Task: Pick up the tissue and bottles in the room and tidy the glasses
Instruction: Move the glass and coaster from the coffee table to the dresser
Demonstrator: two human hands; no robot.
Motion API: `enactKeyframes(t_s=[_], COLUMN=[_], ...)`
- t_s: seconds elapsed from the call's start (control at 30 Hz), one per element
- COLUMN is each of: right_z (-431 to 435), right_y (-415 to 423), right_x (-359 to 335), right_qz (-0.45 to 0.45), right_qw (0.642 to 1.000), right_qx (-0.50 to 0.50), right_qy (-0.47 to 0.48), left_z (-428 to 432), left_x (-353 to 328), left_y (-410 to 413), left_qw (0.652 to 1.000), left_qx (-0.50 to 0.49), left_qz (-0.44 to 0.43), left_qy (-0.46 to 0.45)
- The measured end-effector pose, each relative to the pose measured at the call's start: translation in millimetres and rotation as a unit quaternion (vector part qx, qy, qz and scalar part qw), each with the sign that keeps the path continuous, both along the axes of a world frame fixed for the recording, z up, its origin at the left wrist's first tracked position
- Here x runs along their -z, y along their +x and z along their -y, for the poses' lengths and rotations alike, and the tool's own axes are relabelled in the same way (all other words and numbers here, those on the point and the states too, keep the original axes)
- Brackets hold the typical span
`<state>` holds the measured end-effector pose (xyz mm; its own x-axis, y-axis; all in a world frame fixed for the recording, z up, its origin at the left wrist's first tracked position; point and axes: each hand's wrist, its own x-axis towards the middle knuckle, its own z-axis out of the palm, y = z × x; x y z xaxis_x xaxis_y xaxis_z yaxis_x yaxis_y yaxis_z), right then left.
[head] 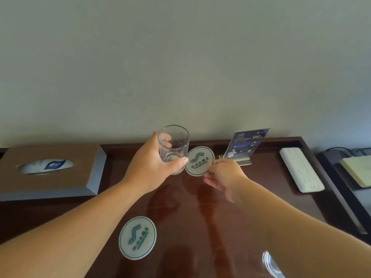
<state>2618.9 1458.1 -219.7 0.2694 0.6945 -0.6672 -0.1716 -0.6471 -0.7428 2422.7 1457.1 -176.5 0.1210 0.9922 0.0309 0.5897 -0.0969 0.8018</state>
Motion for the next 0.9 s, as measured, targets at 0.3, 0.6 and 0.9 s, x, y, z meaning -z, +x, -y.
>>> enactKeyframes(t_s=[0.3, 0.6, 0.9], right_z=[-19.8, -32.2, -27.0], right_y=[-5.8, -7.3, -14.8], right_x=[24.8, 37.6, 30.7], right_qz=[-0.002, 0.041, 0.305], right_qw=[0.999, 0.998, 0.929], right_qx=[0.022, -0.034, -0.209], right_qy=[-0.046, -0.044, -0.03], left_z=[-11.9, -20.2, -24.3], left_x=[20.8, 30.5, 36.0], left_y=[-10.6, -16.4, -14.6], left_qw=[1.0, 0.999, 0.999], left_qx=[-0.021, -0.029, -0.029], left_qz=[-0.001, -0.005, 0.006], left_qy=[-0.01, -0.015, -0.017])
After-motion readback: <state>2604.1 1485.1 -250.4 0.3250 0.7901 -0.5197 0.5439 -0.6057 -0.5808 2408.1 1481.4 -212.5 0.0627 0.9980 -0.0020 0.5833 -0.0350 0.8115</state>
